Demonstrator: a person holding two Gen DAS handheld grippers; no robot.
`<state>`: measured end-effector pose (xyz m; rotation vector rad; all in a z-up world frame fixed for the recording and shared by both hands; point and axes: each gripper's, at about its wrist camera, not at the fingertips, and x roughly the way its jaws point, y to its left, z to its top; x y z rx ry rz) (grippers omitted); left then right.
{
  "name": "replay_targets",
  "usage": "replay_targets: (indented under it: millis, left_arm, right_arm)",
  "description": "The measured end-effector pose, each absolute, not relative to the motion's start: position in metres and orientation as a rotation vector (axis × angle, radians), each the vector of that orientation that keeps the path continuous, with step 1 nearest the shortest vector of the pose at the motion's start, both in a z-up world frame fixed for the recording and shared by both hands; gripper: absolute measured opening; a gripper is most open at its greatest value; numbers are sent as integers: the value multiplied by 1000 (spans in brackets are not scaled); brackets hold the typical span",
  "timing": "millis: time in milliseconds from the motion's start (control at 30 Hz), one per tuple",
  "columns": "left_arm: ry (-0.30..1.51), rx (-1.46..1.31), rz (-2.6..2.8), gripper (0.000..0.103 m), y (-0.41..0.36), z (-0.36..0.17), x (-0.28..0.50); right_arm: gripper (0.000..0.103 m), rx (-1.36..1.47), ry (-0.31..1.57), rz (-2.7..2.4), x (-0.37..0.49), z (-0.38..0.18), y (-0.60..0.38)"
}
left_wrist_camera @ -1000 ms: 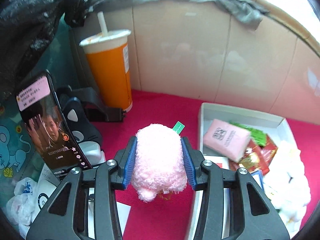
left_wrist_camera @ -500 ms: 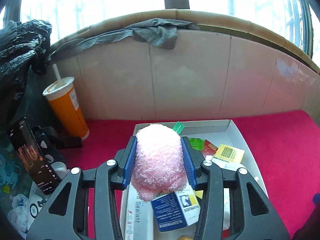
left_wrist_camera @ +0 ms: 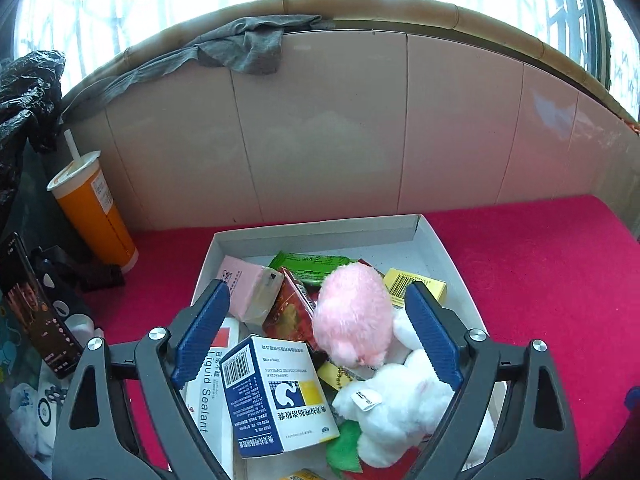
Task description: Organize objects
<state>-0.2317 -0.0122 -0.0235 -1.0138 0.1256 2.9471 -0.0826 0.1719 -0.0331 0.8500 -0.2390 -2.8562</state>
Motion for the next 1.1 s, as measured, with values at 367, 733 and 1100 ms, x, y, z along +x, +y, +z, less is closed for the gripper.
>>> replay_targets:
  millis: [367, 733, 1100]
  left_arm:
    - [-23, -912, 3014, 103, -31, -11, -201]
    - [-106, -808, 2993, 103, -47, 1, -134]
    - [37, -757, 3098, 103, -37, 19, -70]
  right_arm:
    - [103, 843, -238, -2872, -78, -31, 171]
    - [103, 871, -222, -2855, -73, -34, 164]
    - [103, 669, -166, -3000, -37, -12, 158]
